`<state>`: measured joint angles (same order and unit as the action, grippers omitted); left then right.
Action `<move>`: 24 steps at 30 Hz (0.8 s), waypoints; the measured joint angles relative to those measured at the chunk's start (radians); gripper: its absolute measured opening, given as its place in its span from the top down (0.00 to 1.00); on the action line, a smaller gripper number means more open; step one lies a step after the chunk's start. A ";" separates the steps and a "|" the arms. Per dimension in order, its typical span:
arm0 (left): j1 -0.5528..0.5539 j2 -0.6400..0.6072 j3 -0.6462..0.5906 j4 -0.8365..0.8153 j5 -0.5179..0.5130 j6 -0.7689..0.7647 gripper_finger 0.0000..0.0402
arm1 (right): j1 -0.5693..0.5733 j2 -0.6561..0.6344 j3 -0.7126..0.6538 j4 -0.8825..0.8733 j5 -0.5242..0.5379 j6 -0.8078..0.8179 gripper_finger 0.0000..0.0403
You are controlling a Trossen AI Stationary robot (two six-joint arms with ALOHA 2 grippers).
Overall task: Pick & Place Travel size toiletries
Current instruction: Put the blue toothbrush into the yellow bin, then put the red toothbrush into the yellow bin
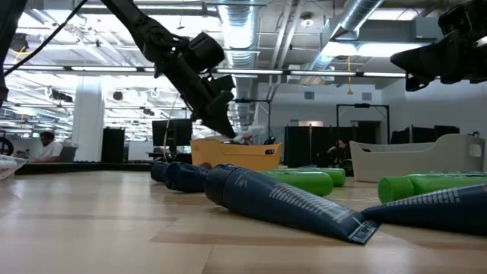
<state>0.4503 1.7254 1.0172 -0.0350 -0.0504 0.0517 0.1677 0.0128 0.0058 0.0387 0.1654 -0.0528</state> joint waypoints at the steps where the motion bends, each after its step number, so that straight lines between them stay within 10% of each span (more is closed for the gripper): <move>1: 0.000 0.000 0.000 0.000 -0.001 0.000 0.89 | 0.000 0.000 0.000 0.000 0.000 0.000 1.00; 17: -0.022 -0.102 0.000 0.001 0.056 0.020 0.59 | 0.000 0.000 0.000 0.000 0.000 0.000 1.00; 24: -0.217 -0.373 0.002 -0.383 -0.192 -0.132 0.42 | 0.000 0.000 0.000 0.000 0.000 0.000 1.00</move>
<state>0.2330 1.3527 1.0191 -0.4182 -0.2421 -0.0802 0.1680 0.0128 0.0058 0.0387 0.1654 -0.0528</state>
